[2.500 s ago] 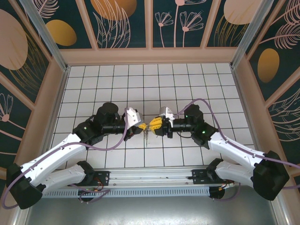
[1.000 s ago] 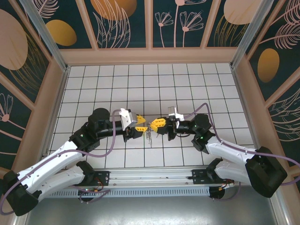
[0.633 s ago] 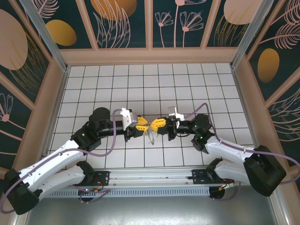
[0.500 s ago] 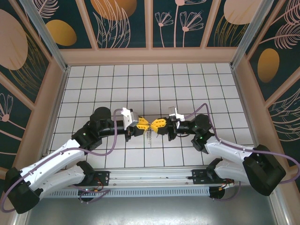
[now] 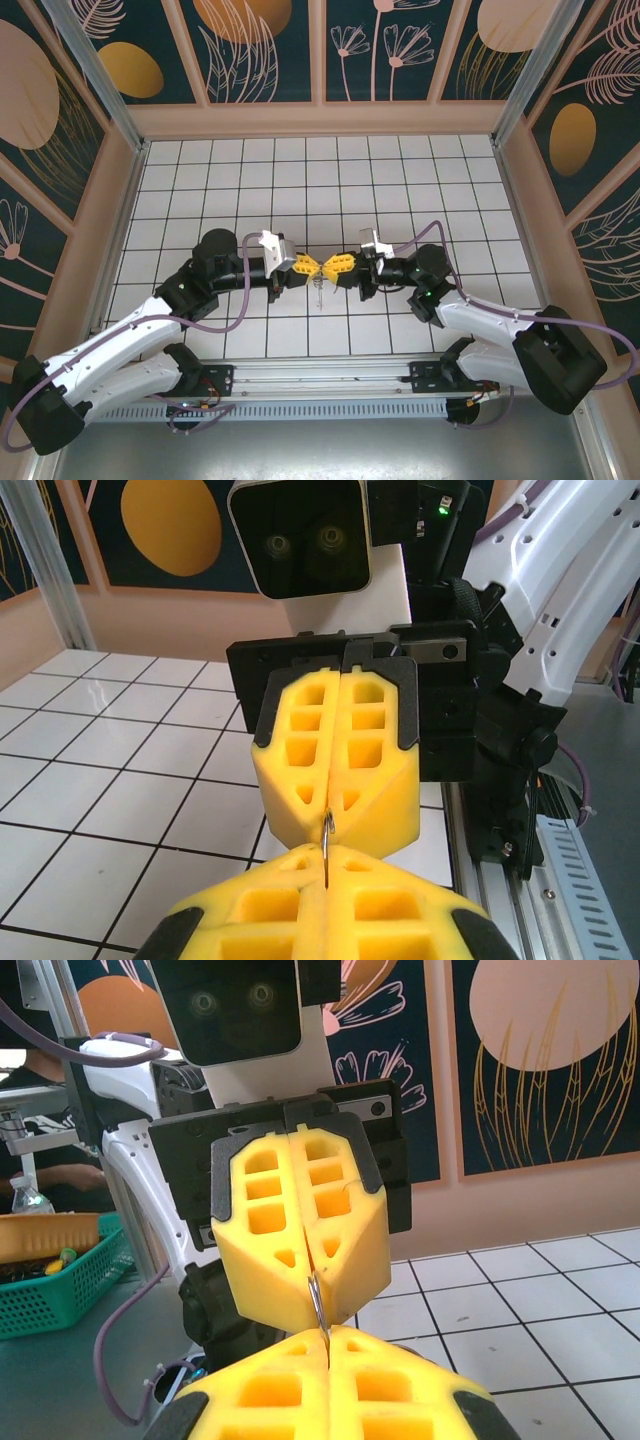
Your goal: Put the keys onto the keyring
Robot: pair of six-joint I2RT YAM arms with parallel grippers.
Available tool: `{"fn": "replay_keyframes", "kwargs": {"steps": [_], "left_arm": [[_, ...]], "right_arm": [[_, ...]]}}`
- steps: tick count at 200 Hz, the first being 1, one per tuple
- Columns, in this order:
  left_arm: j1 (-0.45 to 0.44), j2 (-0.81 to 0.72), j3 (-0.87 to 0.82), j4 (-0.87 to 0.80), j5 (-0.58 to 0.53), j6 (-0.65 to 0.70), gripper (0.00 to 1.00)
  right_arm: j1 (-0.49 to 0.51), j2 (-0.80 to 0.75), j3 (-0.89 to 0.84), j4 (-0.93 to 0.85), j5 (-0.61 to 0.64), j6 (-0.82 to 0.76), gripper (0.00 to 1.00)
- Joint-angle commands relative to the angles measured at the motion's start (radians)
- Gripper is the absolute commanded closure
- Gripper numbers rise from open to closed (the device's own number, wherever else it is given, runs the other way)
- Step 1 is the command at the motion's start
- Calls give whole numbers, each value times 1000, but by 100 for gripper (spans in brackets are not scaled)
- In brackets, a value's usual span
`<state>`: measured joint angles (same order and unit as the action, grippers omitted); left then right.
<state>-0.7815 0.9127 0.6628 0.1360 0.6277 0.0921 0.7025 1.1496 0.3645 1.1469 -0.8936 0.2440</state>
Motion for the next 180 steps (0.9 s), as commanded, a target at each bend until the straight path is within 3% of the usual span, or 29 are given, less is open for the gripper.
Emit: {"fn": "replay_keyframes", "kwargs": {"steps": [1,33,42,60,83,102,125,132,153,180], "left_arm": [[-4,-9,-8,27,10,2,100],[-4,-17,-14,33,1,4,100],[-3,-17,-11,17,-10,12,100],[-3,-12,6,-48,-64,42,100],[-4,-9,16,-114,-197,56,100],[-4,-13,4,-132,-299,43,100],[-3,-11,-9,-142,-344,12,100],[-3,-11,-13,-145,-353,-4,100],[-4,-21,-38,-144,-385,-57,100],[-4,-18,-44,-162,-426,-92,100]], "right_arm": [[-10,9,-4,110,-16,32,100],[-10,19,-3,119,1,52,100],[-10,12,3,80,14,38,91],[-11,-26,28,-80,57,-33,78],[-11,-98,74,-365,204,-115,69],[-10,-148,79,-499,284,-115,65],[-11,-192,93,-687,433,-86,56],[-10,-190,109,-760,483,-78,50],[-18,-142,163,-970,628,-28,47],[-73,-31,181,-1086,665,69,46]]}}
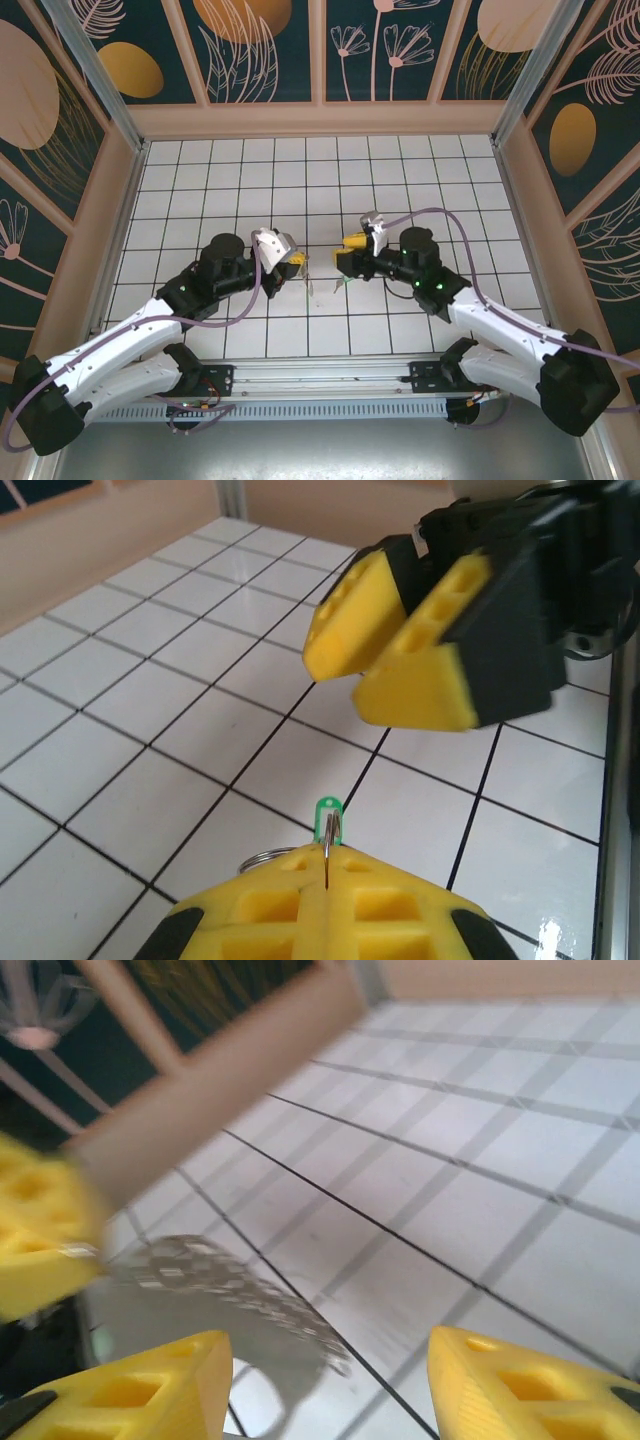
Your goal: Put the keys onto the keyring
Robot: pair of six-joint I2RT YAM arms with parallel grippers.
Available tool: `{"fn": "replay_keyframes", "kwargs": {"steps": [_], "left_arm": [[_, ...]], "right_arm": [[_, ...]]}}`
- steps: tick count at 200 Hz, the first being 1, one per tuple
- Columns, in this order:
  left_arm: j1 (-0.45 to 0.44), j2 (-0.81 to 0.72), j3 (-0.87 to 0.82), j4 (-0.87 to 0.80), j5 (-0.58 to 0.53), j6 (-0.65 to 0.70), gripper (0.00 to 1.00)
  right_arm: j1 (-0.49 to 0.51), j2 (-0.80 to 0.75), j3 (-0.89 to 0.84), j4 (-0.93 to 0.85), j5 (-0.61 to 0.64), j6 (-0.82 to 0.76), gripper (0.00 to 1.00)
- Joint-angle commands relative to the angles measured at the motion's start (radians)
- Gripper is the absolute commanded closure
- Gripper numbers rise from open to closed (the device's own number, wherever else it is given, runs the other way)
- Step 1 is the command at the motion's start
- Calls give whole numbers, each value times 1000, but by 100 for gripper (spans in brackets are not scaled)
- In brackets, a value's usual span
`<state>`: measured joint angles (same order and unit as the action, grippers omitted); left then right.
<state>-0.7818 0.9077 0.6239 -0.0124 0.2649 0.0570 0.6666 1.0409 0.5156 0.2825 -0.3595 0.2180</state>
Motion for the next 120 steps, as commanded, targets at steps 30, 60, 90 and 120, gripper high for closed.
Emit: {"fn": "replay_keyframes", "kwargs": {"steps": [30,60,90,120], "left_arm": [[-3,-31,-20,-13,-109,-104,100],[-3,-70,-58,12,-101,-144,100],[-3,-90,-63,11,-110,-152,100],[-3,-95,-66,15,-86,-161,100]], "right_arm": [[-37,207,50,-281,163,109,44],[-35,321,78,-286,170,99,46],[-12,408,138,-303,168,84,50],[31,451,195,-353,184,26,53]]}}
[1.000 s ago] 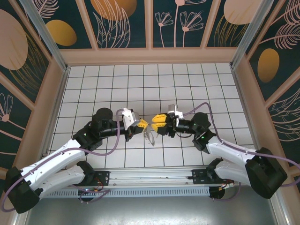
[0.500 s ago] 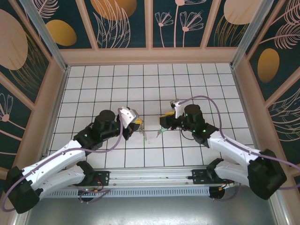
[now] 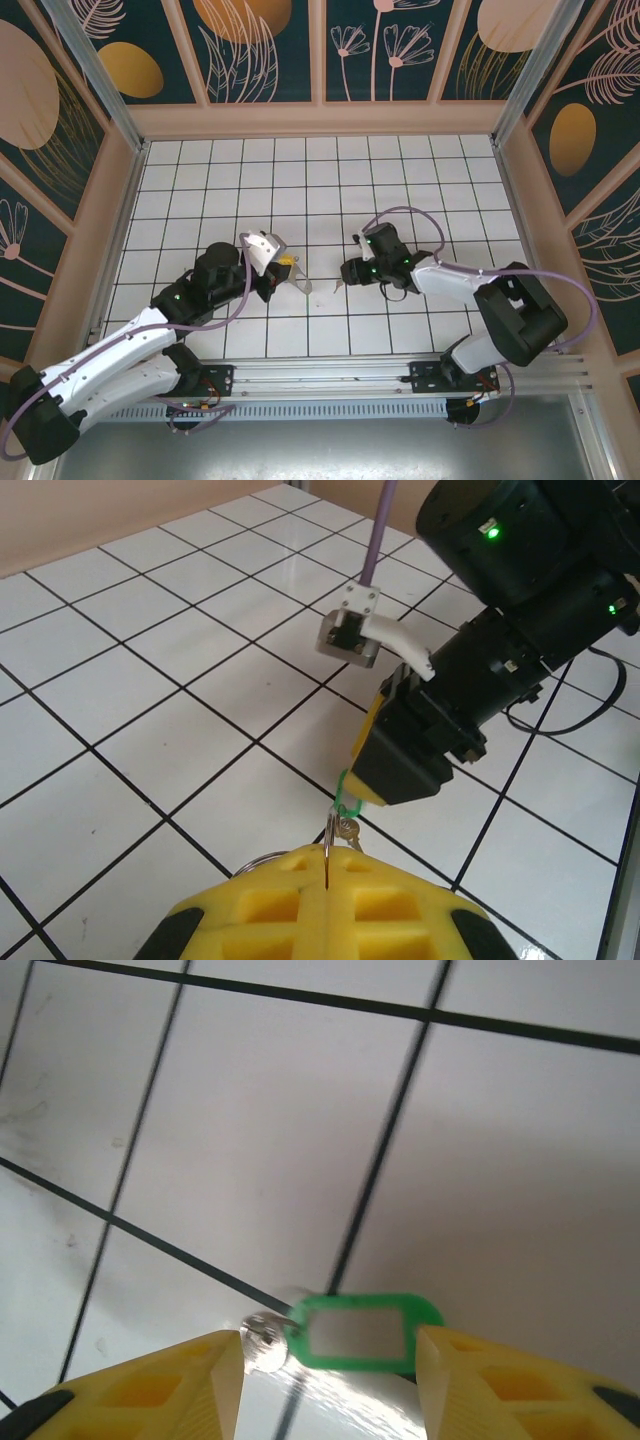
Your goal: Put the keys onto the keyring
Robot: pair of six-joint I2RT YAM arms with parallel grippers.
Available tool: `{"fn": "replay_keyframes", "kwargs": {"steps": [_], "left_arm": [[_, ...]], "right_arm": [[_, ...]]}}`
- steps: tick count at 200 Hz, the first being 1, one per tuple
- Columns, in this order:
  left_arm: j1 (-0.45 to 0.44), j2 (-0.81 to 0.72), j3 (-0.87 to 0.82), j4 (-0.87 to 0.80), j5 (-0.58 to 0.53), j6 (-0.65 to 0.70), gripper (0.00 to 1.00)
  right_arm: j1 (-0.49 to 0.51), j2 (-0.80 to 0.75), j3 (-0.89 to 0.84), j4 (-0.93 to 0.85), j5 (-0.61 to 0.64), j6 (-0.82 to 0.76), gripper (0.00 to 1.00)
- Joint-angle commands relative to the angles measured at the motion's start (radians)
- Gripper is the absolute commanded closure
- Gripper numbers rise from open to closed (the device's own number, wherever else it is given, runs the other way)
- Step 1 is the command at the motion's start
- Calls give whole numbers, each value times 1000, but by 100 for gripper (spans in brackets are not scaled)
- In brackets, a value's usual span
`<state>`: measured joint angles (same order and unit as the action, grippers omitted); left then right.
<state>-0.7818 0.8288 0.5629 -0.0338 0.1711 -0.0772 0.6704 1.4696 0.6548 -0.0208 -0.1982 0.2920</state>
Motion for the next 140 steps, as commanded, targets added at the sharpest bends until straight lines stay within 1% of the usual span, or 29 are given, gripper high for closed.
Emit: {"fn": "replay_keyframes", "kwargs": {"steps": [1,26,59,87,120,140], "left_arm": [[-3,-17,-6,36,9,-27,100],[-4,-19,-6,40,29,-30,100],[-3,-20,-6,35,9,-30,100],[-2,-17,-9,37,-1,-30,100],[-3,-10,-7,35,-4,-28,100],[-3,-11,-6,35,-3,-29,100]], "right_arm": [[27,23,57,-50,21,-48,52],[29,57,98,-89,-17,-102,54],[33,144,169,-168,-6,-142,58],[65,167,197,-195,49,-132,63],[114,170,201,-237,164,-123,63],[135,175,203,-253,199,-123,64]]}}
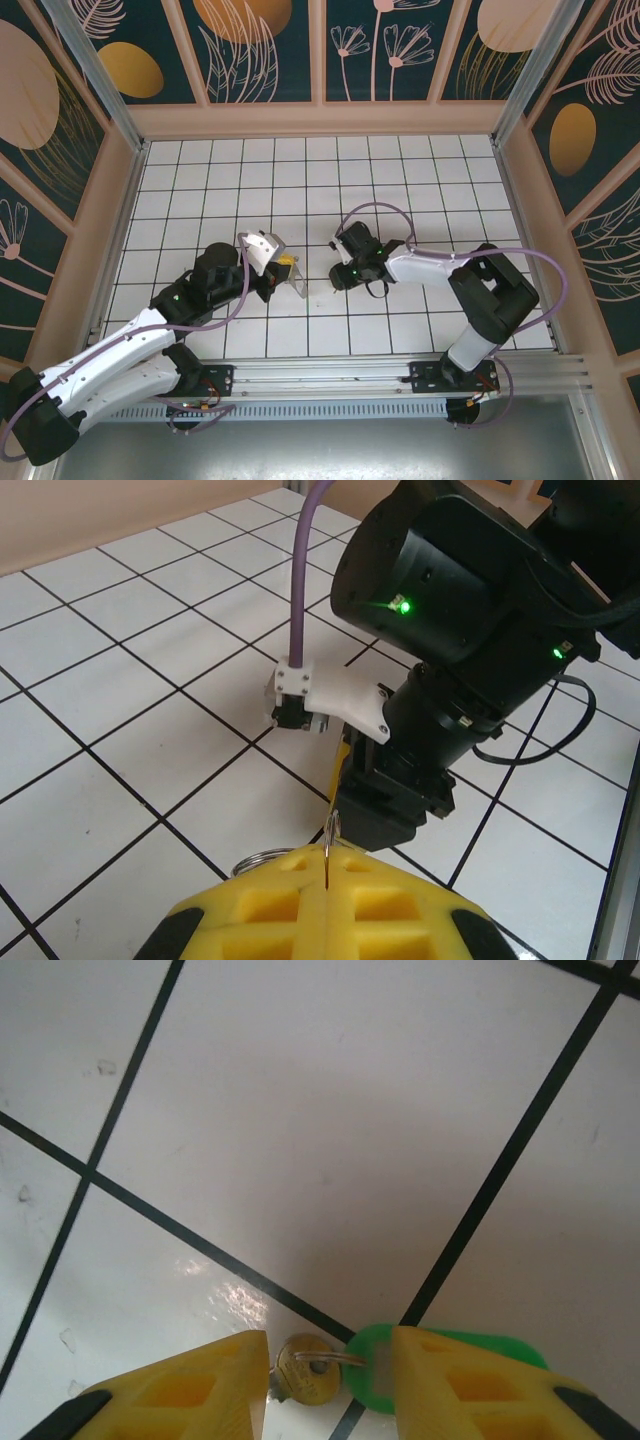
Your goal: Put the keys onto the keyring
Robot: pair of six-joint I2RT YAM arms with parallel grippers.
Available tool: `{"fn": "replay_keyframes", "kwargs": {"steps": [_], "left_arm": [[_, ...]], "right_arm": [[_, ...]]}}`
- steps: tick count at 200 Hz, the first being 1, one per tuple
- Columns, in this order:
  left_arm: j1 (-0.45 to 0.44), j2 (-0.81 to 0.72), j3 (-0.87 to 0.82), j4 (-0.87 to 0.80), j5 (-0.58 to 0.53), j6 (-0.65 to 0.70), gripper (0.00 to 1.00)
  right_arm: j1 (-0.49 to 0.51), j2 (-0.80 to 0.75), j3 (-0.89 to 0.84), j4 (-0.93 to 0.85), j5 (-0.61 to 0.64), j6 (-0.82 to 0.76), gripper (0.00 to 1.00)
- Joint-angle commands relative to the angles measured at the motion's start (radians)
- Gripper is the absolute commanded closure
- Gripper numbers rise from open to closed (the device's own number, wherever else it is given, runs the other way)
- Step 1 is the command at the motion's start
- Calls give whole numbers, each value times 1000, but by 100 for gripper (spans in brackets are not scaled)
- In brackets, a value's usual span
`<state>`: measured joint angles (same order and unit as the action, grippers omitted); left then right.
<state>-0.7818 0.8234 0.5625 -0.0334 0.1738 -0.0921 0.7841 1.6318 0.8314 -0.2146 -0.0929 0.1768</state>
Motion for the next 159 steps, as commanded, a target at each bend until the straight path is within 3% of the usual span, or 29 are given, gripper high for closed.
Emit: {"fn": "replay_keyframes", "kwargs": {"steps": [1,30,57,88,105,126,159], "left_arm": [[-3,-6,-6,35,-6,-14,100],[-3,-14,-7,36,-9,-13,100],[-3,-11,-8,39,-2,-14,100],[-3,-9,-7,42,3,-15,100],[-3,-8,-9,43,8,-15,100],[-2,-4,-9,45,18,-16,100],[-3,1,-7,44,18,-16,100]], "right_arm": [[22,14,26,-60,96,-6,64],[27,4,17,-79,134,2,68],[27,-26,-2,-75,161,7,78],[20,-51,-26,-56,150,24,80],[11,-60,-30,-45,127,28,80],[-4,-69,-32,-4,80,40,72],[-29,-63,-43,62,-4,57,72]]}}
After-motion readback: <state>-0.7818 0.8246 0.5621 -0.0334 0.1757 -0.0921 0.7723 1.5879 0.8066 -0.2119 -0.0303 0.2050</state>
